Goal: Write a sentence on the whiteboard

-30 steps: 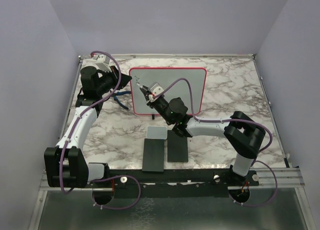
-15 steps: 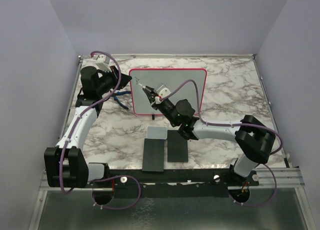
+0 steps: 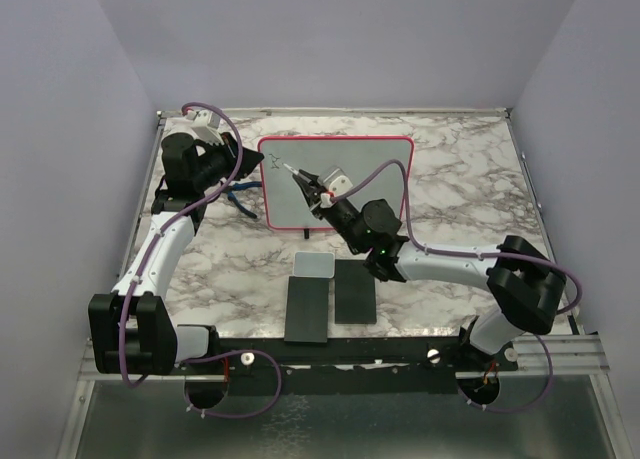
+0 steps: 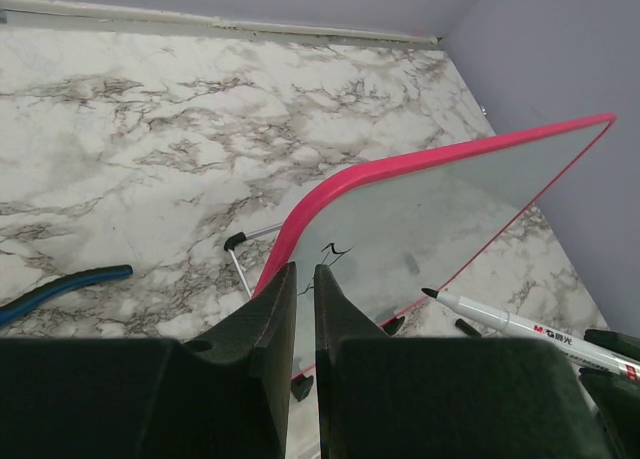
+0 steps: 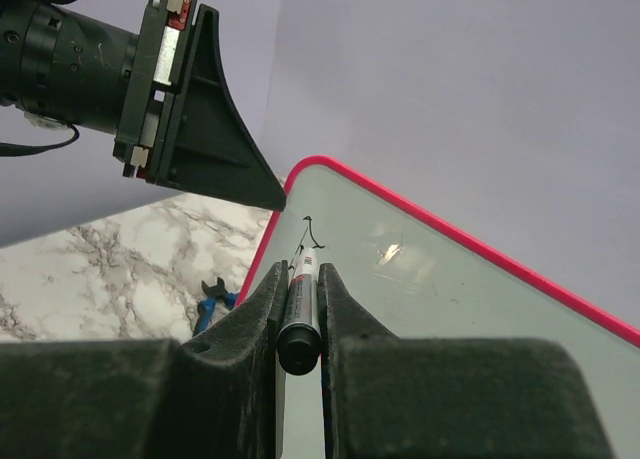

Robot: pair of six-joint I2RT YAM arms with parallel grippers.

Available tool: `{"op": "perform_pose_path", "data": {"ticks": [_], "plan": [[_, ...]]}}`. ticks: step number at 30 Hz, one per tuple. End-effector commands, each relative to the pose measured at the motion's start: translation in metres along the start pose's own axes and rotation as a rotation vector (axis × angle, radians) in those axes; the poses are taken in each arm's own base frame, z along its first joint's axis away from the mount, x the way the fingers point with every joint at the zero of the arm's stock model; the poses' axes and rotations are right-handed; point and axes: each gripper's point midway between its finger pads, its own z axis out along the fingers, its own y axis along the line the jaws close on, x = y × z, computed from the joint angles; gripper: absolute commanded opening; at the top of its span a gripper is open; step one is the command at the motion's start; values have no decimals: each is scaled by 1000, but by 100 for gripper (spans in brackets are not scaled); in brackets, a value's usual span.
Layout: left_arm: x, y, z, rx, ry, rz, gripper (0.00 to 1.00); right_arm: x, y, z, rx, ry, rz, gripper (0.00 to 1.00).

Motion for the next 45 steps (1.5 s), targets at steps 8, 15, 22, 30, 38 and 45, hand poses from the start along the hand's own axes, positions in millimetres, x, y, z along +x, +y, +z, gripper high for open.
{"op": "perform_pose_path", "data": {"ticks": [8,15,22,30,38,45], "plan": [[1,2,-4,-15,-8,29,13,-12,-8,-7,-35,-27,22,1],[1,3,-3,-21,-5,31,13,-8,-2,-2,-61,-32,11,1],[2,4,-2,-19,0,27,13,-3,0,1,-64,-34,2,1],[1,3,-2,-18,-1,27,14,8,5,5,-73,-16,-11,1],[1,2,-2,-15,-2,28,13,15,5,11,-59,-10,-17,1],[1,3,-2,-16,0,27,13,19,4,18,-45,-7,-32,1]]}}
